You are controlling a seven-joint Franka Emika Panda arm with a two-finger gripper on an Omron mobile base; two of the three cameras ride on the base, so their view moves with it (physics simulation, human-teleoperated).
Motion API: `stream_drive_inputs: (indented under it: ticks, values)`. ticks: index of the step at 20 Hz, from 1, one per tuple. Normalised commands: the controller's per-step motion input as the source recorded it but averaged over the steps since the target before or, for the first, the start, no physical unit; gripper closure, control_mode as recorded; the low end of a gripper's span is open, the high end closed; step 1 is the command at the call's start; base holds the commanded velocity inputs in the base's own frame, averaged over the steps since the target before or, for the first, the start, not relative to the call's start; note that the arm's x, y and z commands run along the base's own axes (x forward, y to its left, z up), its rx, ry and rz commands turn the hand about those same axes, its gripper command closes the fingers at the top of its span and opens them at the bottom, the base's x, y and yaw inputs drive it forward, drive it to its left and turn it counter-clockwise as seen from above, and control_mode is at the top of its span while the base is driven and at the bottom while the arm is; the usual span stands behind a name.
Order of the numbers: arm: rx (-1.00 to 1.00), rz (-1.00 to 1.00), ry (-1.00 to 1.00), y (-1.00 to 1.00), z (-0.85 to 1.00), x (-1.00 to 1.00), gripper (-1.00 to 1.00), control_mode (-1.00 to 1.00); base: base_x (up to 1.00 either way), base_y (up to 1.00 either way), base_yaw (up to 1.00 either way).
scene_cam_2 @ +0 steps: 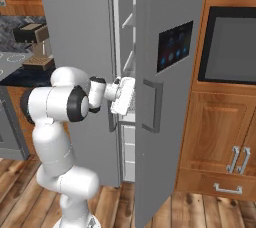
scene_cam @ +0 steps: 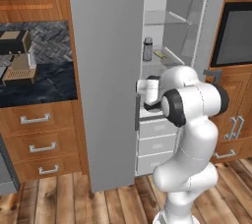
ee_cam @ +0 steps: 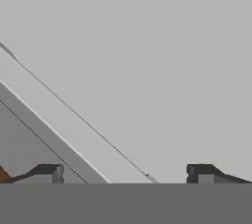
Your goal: Retrieve the butter from the fridge and place it on a plate on the dining table. Then retrieve the butter knife by the fridge and place it near the plate.
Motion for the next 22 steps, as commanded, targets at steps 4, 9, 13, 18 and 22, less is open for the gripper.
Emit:
stream_drive_inputs:
  ticks: [4, 9, 13, 18, 22]
  values:
    - [-0.12, -0.15, 0.25, -0.81, -0.04, -0.01, -1.00, -1.00, 0.00, 0.00, 0.00]
    - [-0.02, -0.27, 0.29, -1.00, -0.06, -0.21, -1.00, -1.00, 0.00, 0.00, 0.00]
    - [0.07, -0.31, 0.24, -1.00, 0.00, -0.14, -1.00, -1.00, 0.00, 0.00, 0.00]
    - [0.07, -0.27, 0.03, -0.91, 0.03, -0.28, -1.00, -1.00, 0.00, 0.00, 0.00]
    - [0.04, -0.18, -0.32, 0.33, 0.12, -0.69, -1.00, -1.00, 0.00, 0.00, 0.00]
